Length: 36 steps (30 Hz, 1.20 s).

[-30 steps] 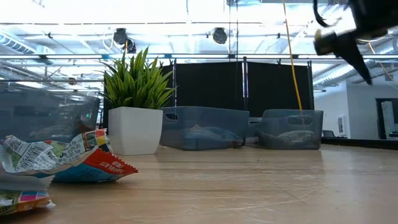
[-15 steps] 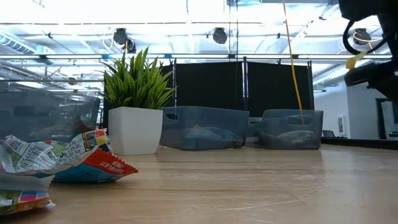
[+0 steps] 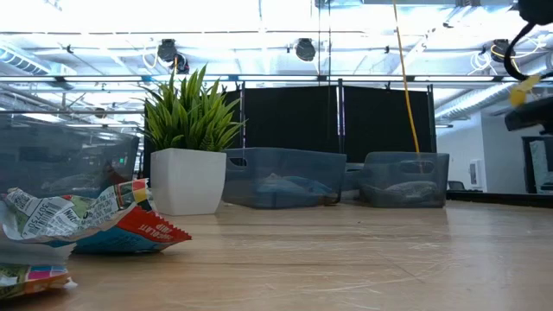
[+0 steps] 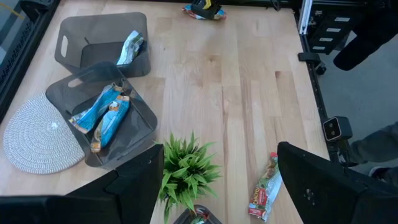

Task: Pick and place Granola Bars by type
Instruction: Put the red granola bar into the bottom black bin

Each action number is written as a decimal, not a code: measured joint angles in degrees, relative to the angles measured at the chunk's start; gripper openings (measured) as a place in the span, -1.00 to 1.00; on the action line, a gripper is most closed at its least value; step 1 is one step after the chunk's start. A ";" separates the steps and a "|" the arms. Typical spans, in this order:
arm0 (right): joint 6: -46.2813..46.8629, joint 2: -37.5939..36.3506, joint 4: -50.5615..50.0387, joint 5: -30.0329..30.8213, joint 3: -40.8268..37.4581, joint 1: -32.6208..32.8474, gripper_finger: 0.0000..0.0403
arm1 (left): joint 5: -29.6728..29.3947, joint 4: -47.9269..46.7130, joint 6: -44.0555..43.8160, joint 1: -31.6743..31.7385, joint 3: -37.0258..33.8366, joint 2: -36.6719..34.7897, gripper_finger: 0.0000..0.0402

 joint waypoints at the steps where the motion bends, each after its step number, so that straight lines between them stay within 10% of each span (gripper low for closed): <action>1: 0.38 0.00 0.62 -0.49 -0.30 0.28 0.43 | -0.24 0.00 0.00 0.00 0.00 0.00 0.54; 24: -0.28 -0.06 6.42 0.74 -8.11 1.05 0.39 | -1.47 0.06 -0.42 0.00 -0.02 0.00 0.55; 36: -0.86 0.00 7.23 0.86 -8.36 1.03 -0.18 | -1.41 0.15 -4.24 0.00 -0.02 0.00 0.54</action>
